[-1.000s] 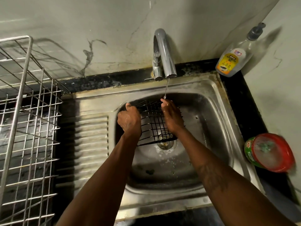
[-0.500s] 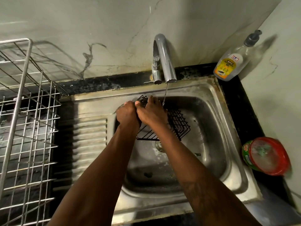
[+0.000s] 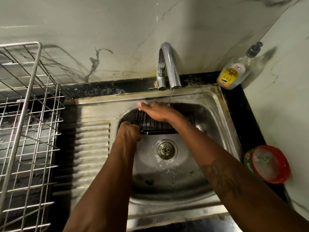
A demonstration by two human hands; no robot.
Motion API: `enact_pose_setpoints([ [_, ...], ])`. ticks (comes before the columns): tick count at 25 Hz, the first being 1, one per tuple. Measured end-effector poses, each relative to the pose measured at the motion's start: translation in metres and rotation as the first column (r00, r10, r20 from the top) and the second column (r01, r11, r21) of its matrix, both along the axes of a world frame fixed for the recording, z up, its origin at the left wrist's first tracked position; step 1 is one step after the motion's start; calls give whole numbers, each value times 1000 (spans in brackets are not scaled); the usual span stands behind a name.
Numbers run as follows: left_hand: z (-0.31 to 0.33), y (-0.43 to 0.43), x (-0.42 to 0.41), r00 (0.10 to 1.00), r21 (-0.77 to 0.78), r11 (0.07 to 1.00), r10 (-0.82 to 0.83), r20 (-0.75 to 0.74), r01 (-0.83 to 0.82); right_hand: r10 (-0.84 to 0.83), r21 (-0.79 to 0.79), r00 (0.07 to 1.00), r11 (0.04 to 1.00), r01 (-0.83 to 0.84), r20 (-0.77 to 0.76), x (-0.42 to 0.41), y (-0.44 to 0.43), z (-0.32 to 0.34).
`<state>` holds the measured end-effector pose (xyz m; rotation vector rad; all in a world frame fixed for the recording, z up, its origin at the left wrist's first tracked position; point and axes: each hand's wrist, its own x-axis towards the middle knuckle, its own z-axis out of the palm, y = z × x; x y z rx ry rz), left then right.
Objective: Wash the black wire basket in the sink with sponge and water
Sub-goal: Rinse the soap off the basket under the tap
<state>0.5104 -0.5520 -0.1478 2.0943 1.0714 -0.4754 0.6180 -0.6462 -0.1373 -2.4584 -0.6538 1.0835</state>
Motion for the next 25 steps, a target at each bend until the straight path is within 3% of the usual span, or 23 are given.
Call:
enact_pose_setpoints([
  [3,0,3,-1,1000,71,997,6,7,-6,-90,-64,995,994,88,-36,12,-21,-5],
  [6,-14,8,-2,999,104,994,32,41,-36,-285,-257,958,929,268,-32,43,-60,-30],
  [7,-30,15,-6,991,91,993,60,120,-71,-293,-294,955,919,265,-55,52,-65,-35],
  [8,-39,20,-5,992,90,993,60,107,-70,-271,-297,958,926,232,-97,57,-65,-37],
  [9,-56,21,-9,981,12,991,127,145,-130,-239,-279,962,940,195,-131,55,-58,-35],
  [10,-73,22,-12,945,-217,935,309,110,-280,-209,-263,964,951,160,-167,48,-47,-28],
  [11,-84,24,-11,860,-556,725,510,34,-408,-181,-243,965,961,132,-190,38,-34,-18],
  [12,-83,29,-6,752,-702,522,659,-29,-485,-140,-202,968,975,98,-209,28,-21,-12],
  [15,-55,17,2,376,-721,156,914,-154,-675,4,-135,983,990,-29,-184,2,4,-3],
  [16,-44,13,9,279,-731,33,936,-217,-681,47,-127,983,989,-70,-177,0,3,-6],
  [17,-44,12,15,211,-736,-27,950,-229,-676,53,-101,977,992,-75,-204,2,-2,-10],
  [18,-37,9,20,207,-735,-33,950,-233,-677,39,-41,972,998,-49,-232,4,-8,-13],
  [21,-23,-5,30,400,-663,197,901,-167,-722,-185,68,959,977,203,-214,0,-24,-22],
  [25,-3,-31,52,606,-661,475,795,38,-581,-413,159,904,890,426,-109,-3,-39,-13],
])
